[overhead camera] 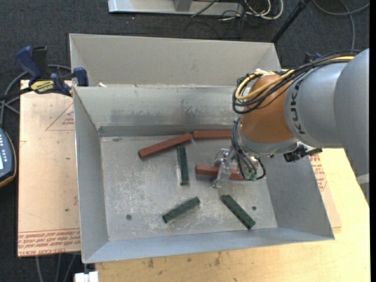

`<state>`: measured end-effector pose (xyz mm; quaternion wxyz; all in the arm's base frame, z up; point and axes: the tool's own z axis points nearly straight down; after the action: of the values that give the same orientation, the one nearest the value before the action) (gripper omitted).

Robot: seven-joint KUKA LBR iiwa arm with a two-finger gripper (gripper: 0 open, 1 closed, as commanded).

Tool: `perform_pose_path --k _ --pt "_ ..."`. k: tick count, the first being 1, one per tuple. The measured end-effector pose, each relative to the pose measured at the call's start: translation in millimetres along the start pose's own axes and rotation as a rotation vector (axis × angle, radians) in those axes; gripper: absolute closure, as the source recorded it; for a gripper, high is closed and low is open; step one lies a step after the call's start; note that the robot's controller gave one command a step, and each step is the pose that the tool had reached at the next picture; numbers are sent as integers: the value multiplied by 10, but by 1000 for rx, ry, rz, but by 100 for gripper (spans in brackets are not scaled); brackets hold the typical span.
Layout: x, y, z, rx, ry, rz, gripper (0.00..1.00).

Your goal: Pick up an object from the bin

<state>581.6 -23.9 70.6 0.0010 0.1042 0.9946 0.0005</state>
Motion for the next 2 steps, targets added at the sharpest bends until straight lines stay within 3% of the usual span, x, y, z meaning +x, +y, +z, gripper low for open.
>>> perform_pose_path --k 1,2 --pt "3 0 5 0 1 0 0" --pt "0 1 -1 0 0 0 100"
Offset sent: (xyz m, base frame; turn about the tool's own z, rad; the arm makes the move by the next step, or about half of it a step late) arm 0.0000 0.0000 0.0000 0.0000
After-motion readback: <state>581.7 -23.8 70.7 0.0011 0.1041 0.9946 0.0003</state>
